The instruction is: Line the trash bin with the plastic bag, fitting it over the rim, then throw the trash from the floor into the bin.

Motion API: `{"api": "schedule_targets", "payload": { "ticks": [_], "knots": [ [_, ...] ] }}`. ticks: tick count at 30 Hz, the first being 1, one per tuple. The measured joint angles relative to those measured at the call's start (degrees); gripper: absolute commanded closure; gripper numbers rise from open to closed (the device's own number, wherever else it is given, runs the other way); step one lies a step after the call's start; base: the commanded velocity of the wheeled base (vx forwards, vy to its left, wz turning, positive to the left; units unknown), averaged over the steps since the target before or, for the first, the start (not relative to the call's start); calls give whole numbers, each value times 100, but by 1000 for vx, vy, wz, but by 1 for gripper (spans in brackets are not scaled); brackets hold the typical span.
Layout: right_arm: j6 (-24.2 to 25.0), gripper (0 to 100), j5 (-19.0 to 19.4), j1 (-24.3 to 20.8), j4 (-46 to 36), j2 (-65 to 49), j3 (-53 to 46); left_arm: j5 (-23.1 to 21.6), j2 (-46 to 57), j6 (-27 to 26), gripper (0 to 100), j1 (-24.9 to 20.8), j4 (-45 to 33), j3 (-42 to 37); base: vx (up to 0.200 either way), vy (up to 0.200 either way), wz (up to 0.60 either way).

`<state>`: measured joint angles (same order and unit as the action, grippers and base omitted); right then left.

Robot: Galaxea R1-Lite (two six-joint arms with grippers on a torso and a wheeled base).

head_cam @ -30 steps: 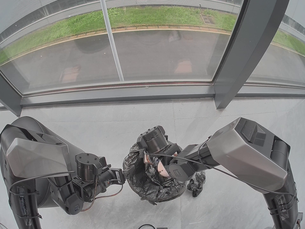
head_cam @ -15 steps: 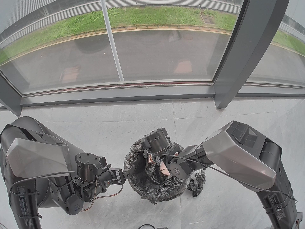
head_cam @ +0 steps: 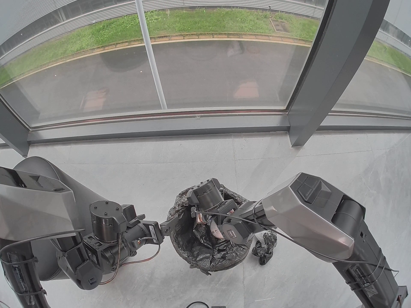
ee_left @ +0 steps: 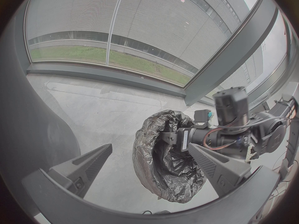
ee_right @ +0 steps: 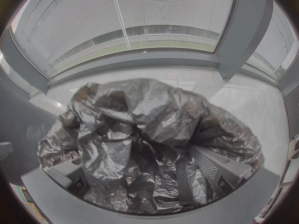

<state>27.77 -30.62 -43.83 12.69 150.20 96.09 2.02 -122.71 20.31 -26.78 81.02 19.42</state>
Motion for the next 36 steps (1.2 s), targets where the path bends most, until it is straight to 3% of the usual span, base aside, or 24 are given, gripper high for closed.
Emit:
{"api": "schedule_targets", "payload": {
  "ticks": [16,29,36],
  "knots": [
    [9,0,-2,-41,-84,35,-39,-15,361,11,0,-9,30,-230,0,0,0],
    [302,0,2,-457,-51,-1103,-1248,-13,606,13,0,-28,74,-471,0,0,0],
    [329,0,13,-532,-44,-1960,-1930,2,1325,-6,0,-30,79,-807,0,0,0]
  ]
}}
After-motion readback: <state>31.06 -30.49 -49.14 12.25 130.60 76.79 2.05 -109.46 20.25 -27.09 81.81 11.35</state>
